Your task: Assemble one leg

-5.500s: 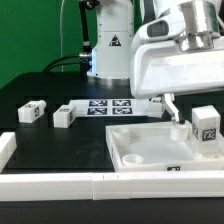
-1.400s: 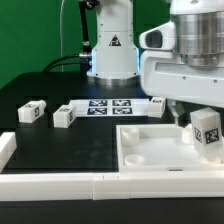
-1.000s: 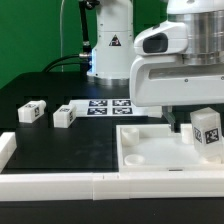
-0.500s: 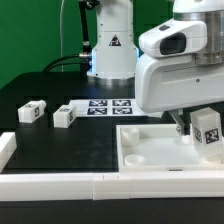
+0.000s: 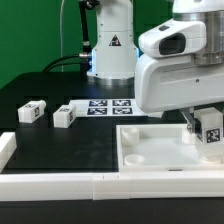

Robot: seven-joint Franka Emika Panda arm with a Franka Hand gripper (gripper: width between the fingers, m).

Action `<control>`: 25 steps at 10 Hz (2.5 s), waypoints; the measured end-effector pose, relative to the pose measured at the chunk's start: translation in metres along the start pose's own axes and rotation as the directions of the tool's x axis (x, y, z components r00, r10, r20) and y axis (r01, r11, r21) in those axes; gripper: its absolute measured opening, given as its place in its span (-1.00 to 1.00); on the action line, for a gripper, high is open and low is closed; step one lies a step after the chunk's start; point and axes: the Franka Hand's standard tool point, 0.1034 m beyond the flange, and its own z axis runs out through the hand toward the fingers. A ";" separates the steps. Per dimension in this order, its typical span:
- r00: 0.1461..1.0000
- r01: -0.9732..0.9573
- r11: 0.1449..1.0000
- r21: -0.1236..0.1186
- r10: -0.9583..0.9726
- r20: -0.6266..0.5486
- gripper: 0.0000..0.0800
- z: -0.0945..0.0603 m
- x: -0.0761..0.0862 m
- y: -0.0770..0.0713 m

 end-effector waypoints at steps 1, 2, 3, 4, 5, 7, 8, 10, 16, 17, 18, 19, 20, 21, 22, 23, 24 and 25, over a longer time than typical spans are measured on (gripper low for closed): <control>1.000 0.001 1.000 0.000 -0.001 0.000 -0.28 0.000 0.000 0.000; 1.000 -0.012 1.000 0.000 0.012 -0.002 -0.28 0.000 0.000 0.000; 0.979 -0.203 0.979 0.001 0.203 -0.029 -0.28 -0.001 0.004 0.000; 0.944 -0.327 0.945 0.004 0.327 -0.034 -0.28 0.000 0.004 0.000; 0.911 -0.412 0.911 0.007 0.412 -0.034 -0.27 0.000 0.004 0.000; 0.760 -0.648 0.761 0.019 0.648 -0.041 -0.27 0.001 0.005 -0.001; 0.691 -0.721 0.692 0.027 0.722 -0.041 -0.27 0.001 0.006 0.000; 0.463 -0.885 0.464 0.039 0.886 -0.030 -0.27 0.002 0.006 -0.001; 0.072 -0.996 0.071 0.047 0.997 0.012 -0.27 0.002 0.005 -0.006; 0.089 -0.995 0.088 0.047 0.996 0.012 -0.27 0.002 0.005 -0.006; 0.130 -0.990 0.129 0.048 0.991 0.010 0.17 0.003 0.005 -0.007; 0.157 -0.987 0.156 0.049 0.988 0.008 0.47 0.004 0.004 -0.010; 0.318 -0.947 0.318 0.047 0.948 -0.004 0.47 0.004 0.004 -0.012; 0.443 -0.896 0.442 0.046 0.897 -0.009 0.59 0.004 0.004 -0.012; 0.524 -0.850 0.524 0.045 0.851 -0.013 0.62 0.004 0.003 -0.012; 0.638 -0.769 0.638 0.041 0.770 -0.019 0.62 0.005 0.003 -0.012; 0.728 -0.684 0.729 0.036 0.685 -0.023 0.62 0.006 0.001 -0.013; 0.821 -0.569 0.822 0.031 0.570 -0.029 0.62 0.008 0.000 -0.011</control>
Offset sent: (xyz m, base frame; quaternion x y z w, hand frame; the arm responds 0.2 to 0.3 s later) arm 0.0053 -0.0055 0.0012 -0.0298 0.0396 0.3279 0.9434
